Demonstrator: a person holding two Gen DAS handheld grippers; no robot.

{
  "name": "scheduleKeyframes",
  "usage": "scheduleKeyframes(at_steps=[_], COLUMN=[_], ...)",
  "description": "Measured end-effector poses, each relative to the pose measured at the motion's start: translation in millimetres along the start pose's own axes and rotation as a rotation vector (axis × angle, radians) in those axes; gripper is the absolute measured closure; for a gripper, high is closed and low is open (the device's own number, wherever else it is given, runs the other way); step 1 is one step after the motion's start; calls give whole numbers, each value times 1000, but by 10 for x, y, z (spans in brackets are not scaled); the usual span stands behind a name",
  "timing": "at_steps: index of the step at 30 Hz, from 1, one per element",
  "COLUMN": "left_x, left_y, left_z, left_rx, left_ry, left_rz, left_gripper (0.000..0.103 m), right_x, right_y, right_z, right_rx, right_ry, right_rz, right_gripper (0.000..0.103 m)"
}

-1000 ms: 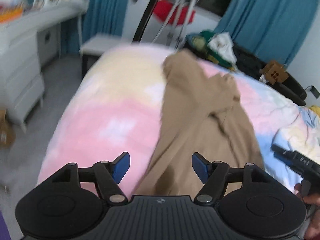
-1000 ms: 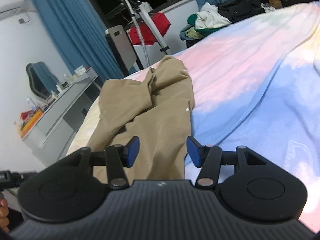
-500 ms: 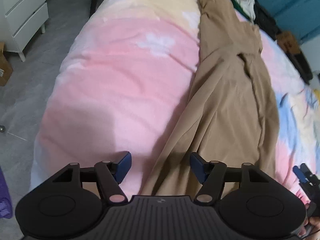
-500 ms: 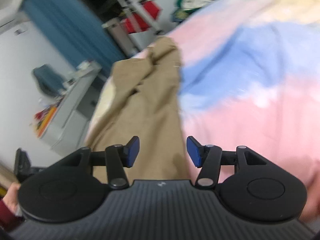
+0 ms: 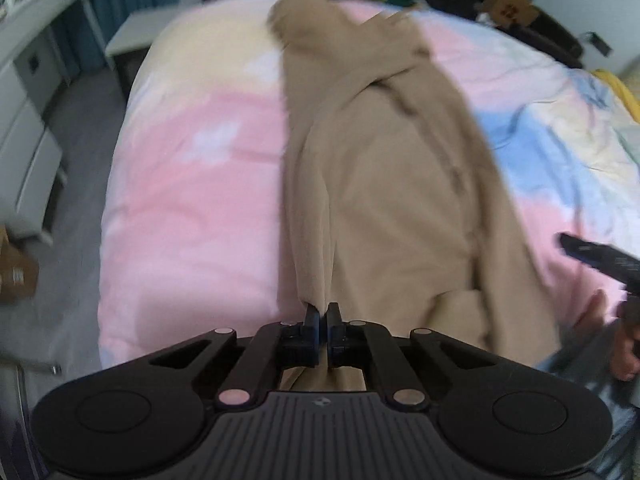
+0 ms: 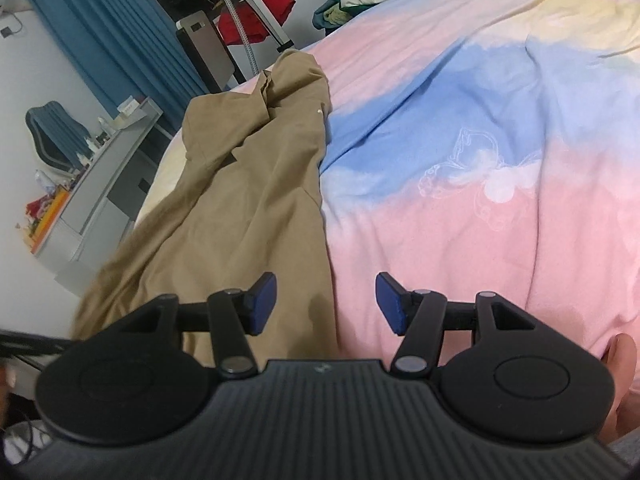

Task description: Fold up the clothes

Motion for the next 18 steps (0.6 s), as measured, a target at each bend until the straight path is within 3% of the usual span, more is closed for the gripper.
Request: scheduleKeyframes(at_steps=[4,10,14,18], left_x=[170,-225,-626,-710], left_y=[-508,-1080,-1146,-1088], left_z=[-23,171,305,403], left_rx=[-42,-87,-100,-84], left_ry=[1,52,55,41], left_rz=[-19,-5,8,57], left_gripper=[100,99,97,86], right_x=[-23,-86,-132,-157], right_y=[32,82,114,125], right_z=[17,63,107,130], right_rx=[28,81,116,123], right_ry=[10,31,50,61], right_rz=[12,33,40,33], right_gripper=[45,45,45,45])
Point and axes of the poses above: each gripper's, at about its wrist camera, not at the fingertips, and x roughly against the way its jaws point, y to its left, z to its underside, the point moved 8 cm from there along -x, roughly the way its jaws point, and after that the axes turned 3 degrees about -z, right-handed, at the moved point
